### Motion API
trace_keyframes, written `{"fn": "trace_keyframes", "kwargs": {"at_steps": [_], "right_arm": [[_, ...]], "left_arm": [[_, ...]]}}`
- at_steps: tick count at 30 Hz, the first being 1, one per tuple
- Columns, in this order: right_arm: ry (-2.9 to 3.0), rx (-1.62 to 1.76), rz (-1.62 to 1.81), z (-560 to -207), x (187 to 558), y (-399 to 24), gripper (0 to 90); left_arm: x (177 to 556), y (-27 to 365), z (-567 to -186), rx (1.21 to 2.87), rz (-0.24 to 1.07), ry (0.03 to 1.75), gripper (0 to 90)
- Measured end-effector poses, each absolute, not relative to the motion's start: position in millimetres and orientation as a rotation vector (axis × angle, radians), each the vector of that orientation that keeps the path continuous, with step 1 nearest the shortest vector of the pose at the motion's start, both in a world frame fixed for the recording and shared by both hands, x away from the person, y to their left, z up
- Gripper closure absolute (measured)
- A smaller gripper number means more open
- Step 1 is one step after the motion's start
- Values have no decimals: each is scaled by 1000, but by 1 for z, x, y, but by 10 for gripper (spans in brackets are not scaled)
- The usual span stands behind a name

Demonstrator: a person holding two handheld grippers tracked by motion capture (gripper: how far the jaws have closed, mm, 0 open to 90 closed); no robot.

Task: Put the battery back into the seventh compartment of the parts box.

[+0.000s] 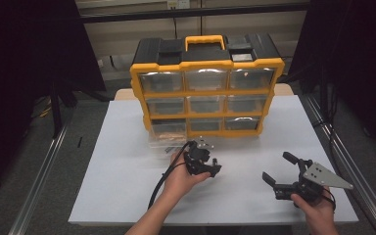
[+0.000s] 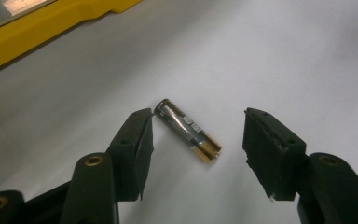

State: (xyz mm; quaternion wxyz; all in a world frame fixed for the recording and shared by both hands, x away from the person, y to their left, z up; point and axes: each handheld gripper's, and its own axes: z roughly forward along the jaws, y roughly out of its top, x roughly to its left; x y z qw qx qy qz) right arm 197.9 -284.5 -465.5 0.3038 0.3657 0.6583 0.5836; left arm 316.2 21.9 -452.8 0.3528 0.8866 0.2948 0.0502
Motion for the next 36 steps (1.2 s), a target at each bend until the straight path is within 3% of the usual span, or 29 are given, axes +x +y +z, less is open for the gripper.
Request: {"fn": "trace_keyframes", "kwargs": {"at_steps": [11, 19, 36], "right_arm": [[1744, 966, 1550, -465, 198, -284, 14], [1745, 964, 1549, -465, 198, -285, 13], [1746, 962, 1544, -465, 198, -284, 13]], "left_arm": [[319, 16, -469, 2272, 133, 821, 559], [315, 16, -473, 2301, 141, 837, 769], [321, 37, -430, 2231, 14, 847, 775]]}}
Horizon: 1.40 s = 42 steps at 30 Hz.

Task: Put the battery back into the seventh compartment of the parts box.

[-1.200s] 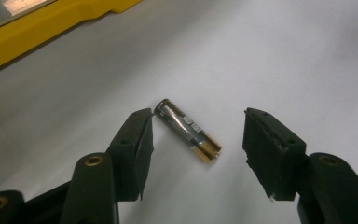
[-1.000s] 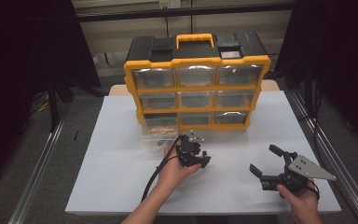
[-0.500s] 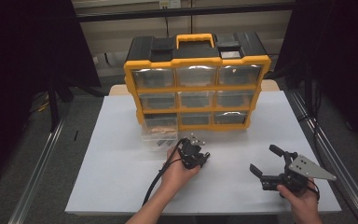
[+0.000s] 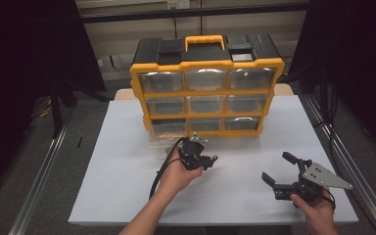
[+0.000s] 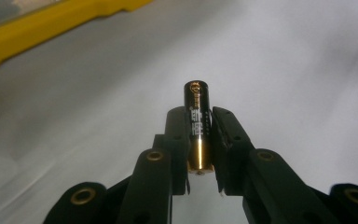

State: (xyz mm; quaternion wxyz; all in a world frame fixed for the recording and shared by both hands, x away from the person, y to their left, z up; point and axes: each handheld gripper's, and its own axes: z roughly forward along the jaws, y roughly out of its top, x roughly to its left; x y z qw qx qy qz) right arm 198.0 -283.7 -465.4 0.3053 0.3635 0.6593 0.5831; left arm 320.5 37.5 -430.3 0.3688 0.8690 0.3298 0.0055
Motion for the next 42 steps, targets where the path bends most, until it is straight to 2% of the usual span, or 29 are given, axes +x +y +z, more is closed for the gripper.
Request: {"fn": "trace_keyframes", "kwargs": {"at_steps": [19, 42], "right_arm": [[1747, 965, 1550, -466, 198, -284, 14], [1752, 961, 1549, -465, 198, -284, 15]], "left_arm": [[330, 51, -394, 2194, -45, 837, 775], [346, 83, -368, 2147, -5, 884, 775]]}}
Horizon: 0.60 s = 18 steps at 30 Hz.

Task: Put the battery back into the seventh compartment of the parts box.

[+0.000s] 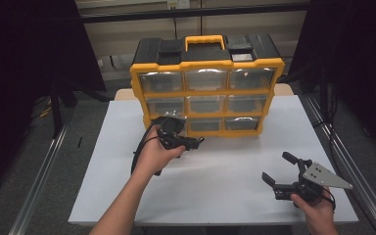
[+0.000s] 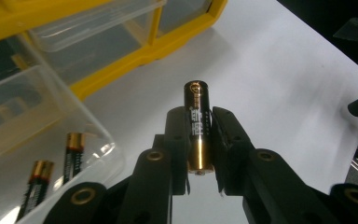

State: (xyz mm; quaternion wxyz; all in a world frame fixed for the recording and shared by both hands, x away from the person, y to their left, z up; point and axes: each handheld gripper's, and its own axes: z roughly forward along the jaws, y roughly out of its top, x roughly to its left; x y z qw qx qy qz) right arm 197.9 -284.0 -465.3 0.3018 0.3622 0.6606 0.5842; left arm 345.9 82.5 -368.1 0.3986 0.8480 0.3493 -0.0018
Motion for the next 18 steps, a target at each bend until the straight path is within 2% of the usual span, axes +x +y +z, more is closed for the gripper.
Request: {"fn": "trace_keyframes", "kwargs": {"at_steps": [18], "right_arm": [[1750, 960, 1547, -466, 198, -284, 15]], "left_arm": [[357, 115, -357, 2122, 50, 955, 775]]}}
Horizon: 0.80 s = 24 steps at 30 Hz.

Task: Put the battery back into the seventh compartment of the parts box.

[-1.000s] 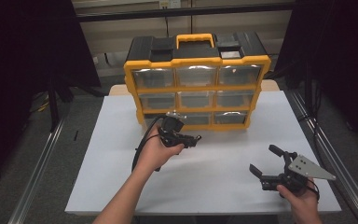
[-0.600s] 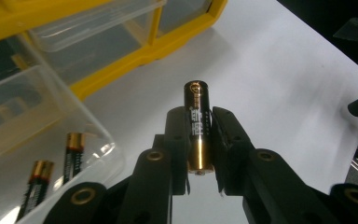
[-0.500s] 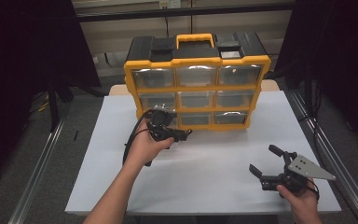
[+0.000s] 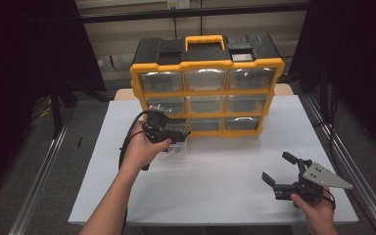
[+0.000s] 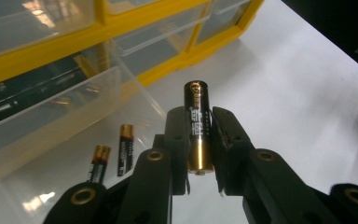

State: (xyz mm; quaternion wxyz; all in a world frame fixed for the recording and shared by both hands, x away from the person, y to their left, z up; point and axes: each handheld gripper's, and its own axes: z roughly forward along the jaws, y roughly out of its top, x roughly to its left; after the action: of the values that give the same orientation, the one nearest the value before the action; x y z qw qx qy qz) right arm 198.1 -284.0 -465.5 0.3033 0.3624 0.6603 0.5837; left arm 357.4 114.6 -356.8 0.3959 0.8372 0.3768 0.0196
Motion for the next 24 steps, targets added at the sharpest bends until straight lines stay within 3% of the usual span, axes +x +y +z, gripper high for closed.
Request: {"fn": "trace_keyframes", "kwargs": {"at_steps": [24], "right_arm": [[1752, 959, 1547, -466, 198, -284, 15]], "left_arm": [[370, 144, -368, 2135, 146, 1068, 775]]}}
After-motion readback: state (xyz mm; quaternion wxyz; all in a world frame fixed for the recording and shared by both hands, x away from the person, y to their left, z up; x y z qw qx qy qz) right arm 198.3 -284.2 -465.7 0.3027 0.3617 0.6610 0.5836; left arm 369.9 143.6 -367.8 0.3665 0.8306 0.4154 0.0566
